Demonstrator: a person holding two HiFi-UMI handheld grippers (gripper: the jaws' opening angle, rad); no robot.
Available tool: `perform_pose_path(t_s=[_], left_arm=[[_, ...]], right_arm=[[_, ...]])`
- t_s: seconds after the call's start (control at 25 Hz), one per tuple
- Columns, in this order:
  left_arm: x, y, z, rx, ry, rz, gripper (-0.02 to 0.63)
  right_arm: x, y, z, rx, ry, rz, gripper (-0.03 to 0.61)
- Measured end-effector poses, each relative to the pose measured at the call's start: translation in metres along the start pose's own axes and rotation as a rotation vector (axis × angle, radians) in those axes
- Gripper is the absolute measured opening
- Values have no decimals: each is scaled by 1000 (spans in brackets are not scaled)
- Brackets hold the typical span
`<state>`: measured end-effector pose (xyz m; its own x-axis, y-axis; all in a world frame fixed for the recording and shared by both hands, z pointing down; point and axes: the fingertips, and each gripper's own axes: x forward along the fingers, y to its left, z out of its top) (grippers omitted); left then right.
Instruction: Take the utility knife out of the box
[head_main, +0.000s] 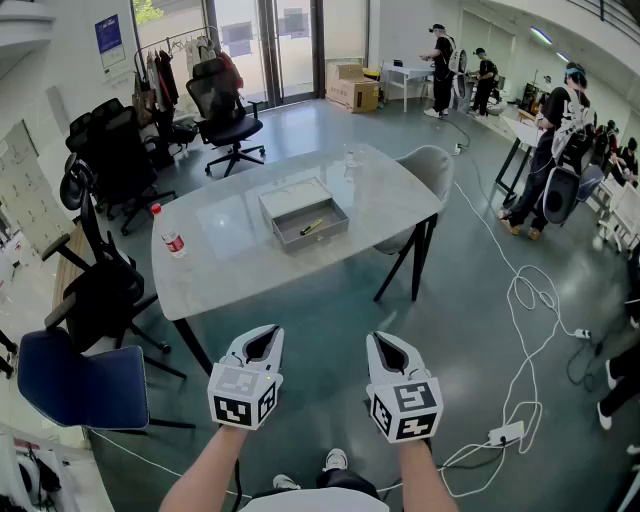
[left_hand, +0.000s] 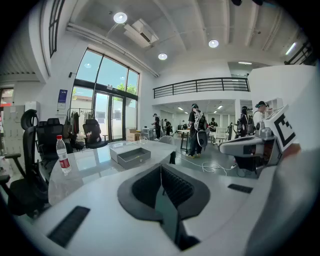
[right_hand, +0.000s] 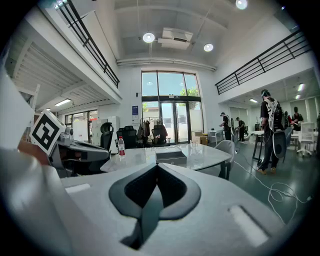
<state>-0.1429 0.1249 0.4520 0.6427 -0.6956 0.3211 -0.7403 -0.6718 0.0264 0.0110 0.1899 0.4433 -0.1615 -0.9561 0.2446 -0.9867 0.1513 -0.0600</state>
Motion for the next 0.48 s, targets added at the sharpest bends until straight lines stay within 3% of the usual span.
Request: perform_pose_path(t_s=[0.48], left_arm=[[36, -5, 9, -42, 6, 40, 15]], right_arm=[[24, -35, 3, -7, 32, 43, 5]])
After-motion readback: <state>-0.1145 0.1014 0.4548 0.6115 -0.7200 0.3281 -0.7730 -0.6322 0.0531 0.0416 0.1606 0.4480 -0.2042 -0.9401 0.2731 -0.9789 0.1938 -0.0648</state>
